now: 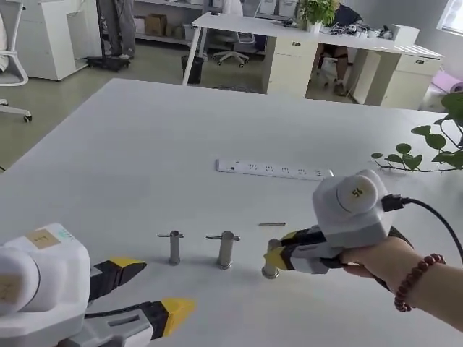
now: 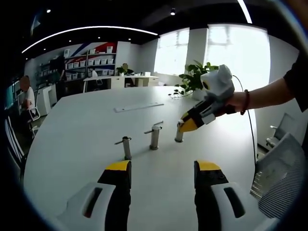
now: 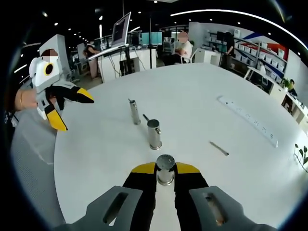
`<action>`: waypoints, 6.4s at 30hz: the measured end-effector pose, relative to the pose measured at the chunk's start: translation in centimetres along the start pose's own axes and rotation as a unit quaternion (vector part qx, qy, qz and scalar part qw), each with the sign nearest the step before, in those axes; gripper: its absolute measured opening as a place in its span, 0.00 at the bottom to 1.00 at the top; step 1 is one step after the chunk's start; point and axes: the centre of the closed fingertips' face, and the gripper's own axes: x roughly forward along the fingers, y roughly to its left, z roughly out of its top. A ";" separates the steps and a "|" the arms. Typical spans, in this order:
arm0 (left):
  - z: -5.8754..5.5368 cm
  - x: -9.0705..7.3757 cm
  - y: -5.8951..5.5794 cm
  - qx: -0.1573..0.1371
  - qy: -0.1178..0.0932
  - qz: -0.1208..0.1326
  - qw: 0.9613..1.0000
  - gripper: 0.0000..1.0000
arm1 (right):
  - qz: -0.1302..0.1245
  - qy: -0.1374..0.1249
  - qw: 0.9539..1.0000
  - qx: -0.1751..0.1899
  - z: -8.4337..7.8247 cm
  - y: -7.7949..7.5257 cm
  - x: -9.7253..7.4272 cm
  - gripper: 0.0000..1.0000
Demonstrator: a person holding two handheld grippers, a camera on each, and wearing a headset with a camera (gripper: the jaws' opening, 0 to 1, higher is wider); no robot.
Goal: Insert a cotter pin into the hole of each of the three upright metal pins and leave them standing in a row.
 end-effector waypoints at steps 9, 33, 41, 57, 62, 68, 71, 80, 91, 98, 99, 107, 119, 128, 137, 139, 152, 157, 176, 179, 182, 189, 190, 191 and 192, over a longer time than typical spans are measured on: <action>-0.2 0.0 -0.1 0.001 0.002 -0.001 1.000 0.51 | 0.002 0.001 1.000 0.001 -0.5 2.6 0.5 0.08; -0.5 0.2 -0.5 0.001 0.006 -0.006 1.000 0.51 | -0.027 -0.029 0.999 0.027 -0.2 4.8 1.6 0.08; -0.5 0.3 -0.7 0.002 0.007 -0.008 1.000 0.51 | -0.044 -0.051 0.997 0.030 -0.1 4.7 1.7 0.09; -0.5 0.2 -0.6 -0.004 0.008 -0.007 1.000 0.52 | -0.014 -0.088 0.994 0.068 1.7 5.3 0.8 0.21; -0.4 0.1 -0.5 -0.003 0.006 -0.006 1.000 0.53 | -0.007 -0.096 0.993 0.064 2.7 4.7 -0.5 0.24; -0.3 0.3 -0.6 -0.003 0.006 -0.006 1.000 0.53 | -0.011 -0.095 0.994 0.059 3.3 2.9 -1.8 0.26; -0.3 0.4 -0.7 -0.003 0.006 -0.007 1.000 0.53 | -0.015 -0.093 0.994 0.058 3.5 1.9 -2.2 0.27; -0.5 0.4 -0.6 0.001 0.009 -0.008 1.000 0.55 | -0.021 -0.055 0.998 0.038 2.6 -1.4 -1.4 0.28; -1.0 0.5 0.3 0.005 0.015 -0.003 1.000 0.56 | -0.021 -0.020 0.998 0.056 2.1 -4.8 0.0 0.29; -1.2 0.8 0.7 0.001 0.015 -0.001 1.000 0.56 | -0.028 0.004 0.998 0.052 1.7 -6.2 1.1 0.28; -1.3 0.8 0.8 0.000 0.016 0.000 1.000 0.56 | -0.029 0.005 0.998 0.054 1.7 -6.3 1.2 0.28; -1.6 0.7 1.5 -0.008 0.013 0.009 1.000 0.56 | -0.039 0.029 0.997 0.054 1.6 -8.2 2.6 0.26; -2.2 0.6 2.4 -0.018 0.012 0.022 1.000 0.55 | -0.058 0.087 0.994 0.014 -0.7 -10.8 4.4 0.23; -2.5 0.7 2.4 -0.020 0.015 0.025 0.999 0.54 | -0.056 0.104 0.993 0.008 -1.2 -11.8 5.5 0.16; -2.5 0.7 2.7 -0.024 0.015 0.026 0.999 0.54 | -0.038 0.114 0.993 0.018 -0.9 -12.0 5.6 0.13; -2.4 0.8 2.7 -0.025 0.014 0.025 0.999 0.54 | -0.035 0.119 0.992 0.026 -0.9 -11.8 5.6 0.11; -2.1 0.9 2.4 -0.023 0.015 0.021 0.999 0.54 | -0.014 0.175 0.983 -0.045 -1.9 -10.8 4.8 0.00; -1.9 1.0 2.4 -0.029 0.015 0.018 0.999 0.54 | -0.011 0.201 0.973 -0.110 -2.1 -10.4 4.8 0.00; -0.8 0.9 2.1 -0.018 0.016 0.009 1.000 0.53 | -0.002 0.188 0.965 -0.183 -0.1 -9.9 4.0 0.00; -0.4 0.8 2.0 -0.014 0.013 0.008 1.000 0.53 | 0.004 0.175 0.964 -0.199 0.9 -8.8 3.4 0.00; 0.1 0.9 1.9 -0.012 0.011 0.005 1.000 0.53 | 0.014 0.160 0.966 -0.204 1.8 -7.5 2.7 0.00; 1.0 1.0 1.4 0.000 0.013 -0.006 1.000 0.51 | 0.033 0.136 0.959 -0.247 3.6 -4.3 1.1 0.00; 1.3 1.0 1.3 0.000 0.011 -0.007 1.000 0.50 | 0.040 0.132 0.957 -0.256 3.8 -3.6 0.9 0.00; 1.5 0.9 1.3 0.000 0.009 -0.007 1.000 0.50 | 0.042 0.131 0.955 -0.263 4.0 -3.2 0.7 0.00; 1.8 0.9 1.2 0.002 0.007 -0.007 1.000 0.50 | 0.047 0.127 0.954 -0.268 4.1 -2.4 0.4 0.00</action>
